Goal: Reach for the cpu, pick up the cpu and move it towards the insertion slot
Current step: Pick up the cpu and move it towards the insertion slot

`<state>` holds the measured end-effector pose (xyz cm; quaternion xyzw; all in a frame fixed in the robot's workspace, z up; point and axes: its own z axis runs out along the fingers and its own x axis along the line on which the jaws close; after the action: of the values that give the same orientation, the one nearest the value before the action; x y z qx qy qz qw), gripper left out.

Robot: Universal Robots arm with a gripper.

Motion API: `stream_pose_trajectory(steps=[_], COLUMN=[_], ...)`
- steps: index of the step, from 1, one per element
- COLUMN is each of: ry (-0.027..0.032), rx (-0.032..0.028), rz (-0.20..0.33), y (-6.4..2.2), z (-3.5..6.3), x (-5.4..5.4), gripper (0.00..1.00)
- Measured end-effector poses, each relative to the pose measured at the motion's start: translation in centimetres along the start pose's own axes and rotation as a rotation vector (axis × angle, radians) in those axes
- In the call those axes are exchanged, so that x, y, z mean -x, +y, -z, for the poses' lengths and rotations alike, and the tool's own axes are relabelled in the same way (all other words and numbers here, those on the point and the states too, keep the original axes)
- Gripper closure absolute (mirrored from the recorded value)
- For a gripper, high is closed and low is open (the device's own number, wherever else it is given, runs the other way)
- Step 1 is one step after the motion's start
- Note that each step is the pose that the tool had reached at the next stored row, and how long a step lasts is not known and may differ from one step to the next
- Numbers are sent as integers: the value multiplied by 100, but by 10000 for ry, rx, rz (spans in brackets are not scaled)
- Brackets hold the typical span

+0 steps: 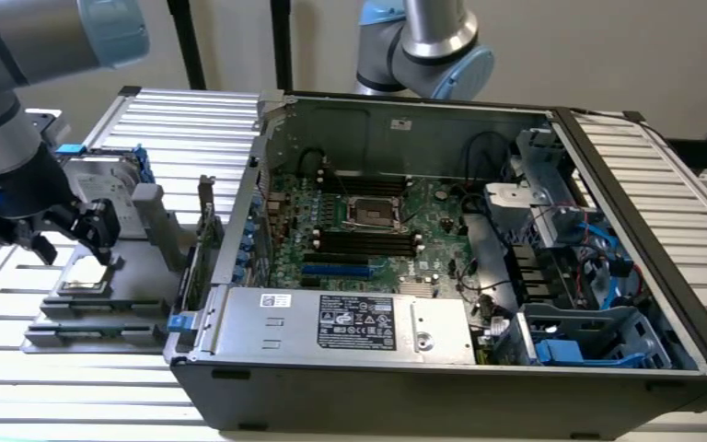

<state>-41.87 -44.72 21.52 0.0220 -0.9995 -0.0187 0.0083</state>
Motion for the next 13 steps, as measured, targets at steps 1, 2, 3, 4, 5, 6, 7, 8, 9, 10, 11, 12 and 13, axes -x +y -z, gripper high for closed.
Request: stream_pose_trajectory(steps=[1, 2, 3, 4, 5, 6, 7, 8, 9, 10, 11, 12, 13], ry=[1, 0, 0, -2, -3, -4, -4, -4, -3, -2, -1, -1, 1], rx=[0, 0, 0, 1, 1, 1, 2, -1, -12, -28, -47, -69, -86], rz=[-12, -29, -48, -66, -84, -98, -111, -120, -128, -131, -133, -135, -136], y=[-1, -2, -2, -3, -4, -4, -4, -2, 5, 13, 20, 29, 36], z=[-18, -36, -53, -72, -90, -108, -126, -144, -162, -177, -190, -200, -208], x=[0, 1, 1, 1, 2, 2, 2, 0, -1, -1, -1, -2, -3], gripper=[29, 29, 29, 29, 29, 29, 29, 29, 29, 29, 29, 29, 29])
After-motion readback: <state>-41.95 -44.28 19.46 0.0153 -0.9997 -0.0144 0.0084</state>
